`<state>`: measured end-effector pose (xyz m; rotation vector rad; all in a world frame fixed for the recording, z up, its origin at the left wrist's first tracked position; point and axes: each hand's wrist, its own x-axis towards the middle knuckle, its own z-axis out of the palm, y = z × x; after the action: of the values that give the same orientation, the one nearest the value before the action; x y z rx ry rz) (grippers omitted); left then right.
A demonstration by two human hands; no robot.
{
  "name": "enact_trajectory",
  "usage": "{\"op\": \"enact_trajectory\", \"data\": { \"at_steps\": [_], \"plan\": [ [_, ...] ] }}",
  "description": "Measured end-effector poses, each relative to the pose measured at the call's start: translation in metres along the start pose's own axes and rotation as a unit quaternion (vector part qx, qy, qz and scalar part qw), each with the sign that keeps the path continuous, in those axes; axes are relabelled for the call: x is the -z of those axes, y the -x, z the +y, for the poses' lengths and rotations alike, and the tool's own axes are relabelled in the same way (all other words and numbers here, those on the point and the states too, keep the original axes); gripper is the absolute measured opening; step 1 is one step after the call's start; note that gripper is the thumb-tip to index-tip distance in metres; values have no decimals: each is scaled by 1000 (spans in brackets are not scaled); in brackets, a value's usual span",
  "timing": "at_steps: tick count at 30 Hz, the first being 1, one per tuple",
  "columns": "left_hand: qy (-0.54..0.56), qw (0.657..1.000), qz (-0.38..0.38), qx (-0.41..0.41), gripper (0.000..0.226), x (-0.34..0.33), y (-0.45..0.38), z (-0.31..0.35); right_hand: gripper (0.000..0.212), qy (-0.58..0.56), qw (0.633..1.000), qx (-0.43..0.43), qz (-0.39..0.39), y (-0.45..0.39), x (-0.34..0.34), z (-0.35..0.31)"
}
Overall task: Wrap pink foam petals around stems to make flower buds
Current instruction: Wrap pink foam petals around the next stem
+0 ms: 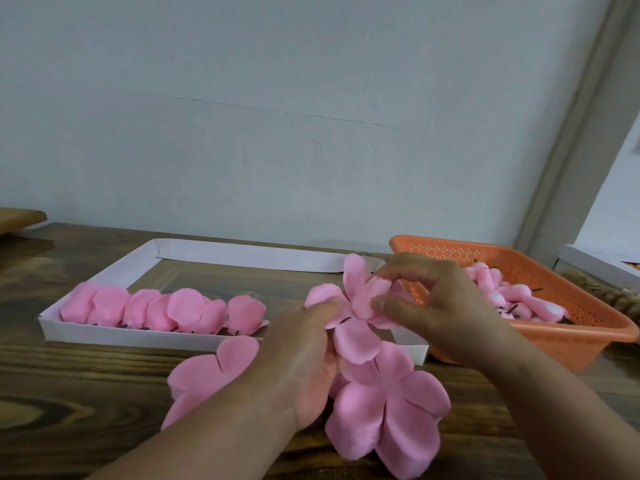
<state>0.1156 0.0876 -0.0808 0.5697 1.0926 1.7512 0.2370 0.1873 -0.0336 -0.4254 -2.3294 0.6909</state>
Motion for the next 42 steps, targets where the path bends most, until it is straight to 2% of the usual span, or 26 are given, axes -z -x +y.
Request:
{"op": "enact_trajectory", "data": {
  "at_steps": [2,8,13,17,21,22,25,27,32,37,42],
  "plan": [
    [3,1000,0,2,29,-1,1,0,27,-1,1000,2,-7,0,0,1],
    [6,999,-29,41,34,-2,3,-1,14,-22,999,-11,-36,-1,2,2],
    [-20,999,-42,18,31,-5,6,1,15,-21,999,-23,-30,0,1,2],
    [-51,998,-26,-9,23,-4,10,0,22,-53,998,-27,-13,0,0,2],
    [-96,995,-14,-29,18,-4,10,-2,45,-99,995,-28,-18,0,0,2],
    [-103,994,-12,-32,17,-4,11,-2,44,-97,995,-28,-21,0,0,2],
    [-107,994,-17,-33,14,-5,12,0,21,-98,995,-23,-26,1,1,1],
    [-112,993,-20,-33,14,-5,13,0,14,-95,995,-23,-31,1,3,2],
    [-114,993,7,-31,14,-6,12,1,13,-114,992,-39,-44,3,2,3],
    [-115,992,35,-30,14,-6,12,3,11,-136,989,-67,4,3,-10,5],
    [-142,985,100,-21,30,-9,13,5,12,-143,986,-84,7,4,-18,7]
  ]
}}
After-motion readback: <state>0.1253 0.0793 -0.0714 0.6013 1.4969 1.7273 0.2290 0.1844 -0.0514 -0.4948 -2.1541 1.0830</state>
